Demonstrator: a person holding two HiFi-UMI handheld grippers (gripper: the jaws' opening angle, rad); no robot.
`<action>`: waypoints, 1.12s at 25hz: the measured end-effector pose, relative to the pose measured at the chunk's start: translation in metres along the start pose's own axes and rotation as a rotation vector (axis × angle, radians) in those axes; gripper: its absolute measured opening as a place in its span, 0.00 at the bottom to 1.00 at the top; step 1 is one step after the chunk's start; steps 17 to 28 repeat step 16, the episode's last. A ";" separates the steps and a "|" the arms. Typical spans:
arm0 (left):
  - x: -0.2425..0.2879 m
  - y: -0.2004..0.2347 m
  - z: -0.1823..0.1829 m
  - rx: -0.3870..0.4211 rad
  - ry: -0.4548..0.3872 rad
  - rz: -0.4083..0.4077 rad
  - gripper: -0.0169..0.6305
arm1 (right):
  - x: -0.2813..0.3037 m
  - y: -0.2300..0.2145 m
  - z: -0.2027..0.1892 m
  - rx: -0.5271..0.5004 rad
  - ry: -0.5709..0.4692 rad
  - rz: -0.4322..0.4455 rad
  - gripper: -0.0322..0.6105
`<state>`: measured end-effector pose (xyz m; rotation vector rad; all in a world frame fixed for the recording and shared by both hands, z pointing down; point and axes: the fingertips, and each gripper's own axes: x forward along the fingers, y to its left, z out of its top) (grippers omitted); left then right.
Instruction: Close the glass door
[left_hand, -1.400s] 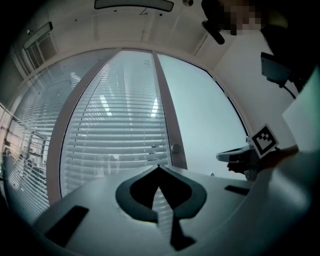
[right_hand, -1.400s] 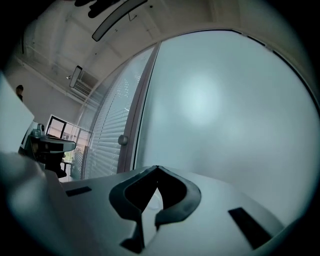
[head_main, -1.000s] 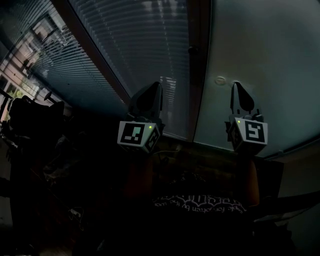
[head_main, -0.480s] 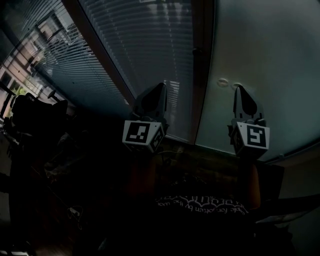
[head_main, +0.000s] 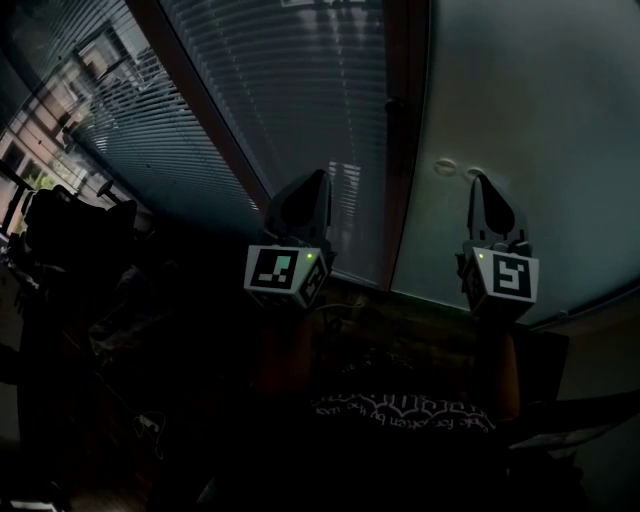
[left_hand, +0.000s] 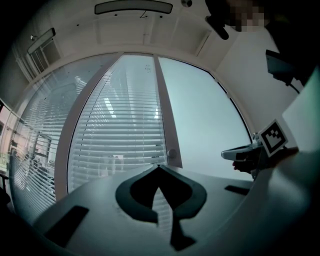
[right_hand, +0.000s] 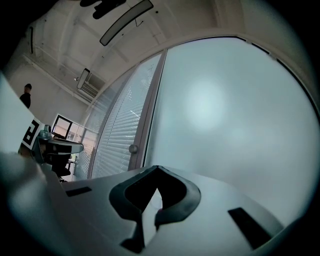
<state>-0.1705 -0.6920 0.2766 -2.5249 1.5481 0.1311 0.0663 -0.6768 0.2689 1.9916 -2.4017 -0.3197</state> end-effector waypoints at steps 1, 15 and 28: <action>0.000 0.000 0.000 -0.002 0.001 0.001 0.03 | 0.000 0.000 -0.001 -0.002 -0.001 0.001 0.05; -0.002 0.001 -0.003 -0.007 0.005 0.002 0.03 | 0.000 -0.002 -0.006 -0.008 0.016 0.000 0.05; -0.003 0.001 -0.003 -0.012 0.011 0.005 0.03 | 0.000 -0.002 -0.005 -0.008 0.017 0.000 0.05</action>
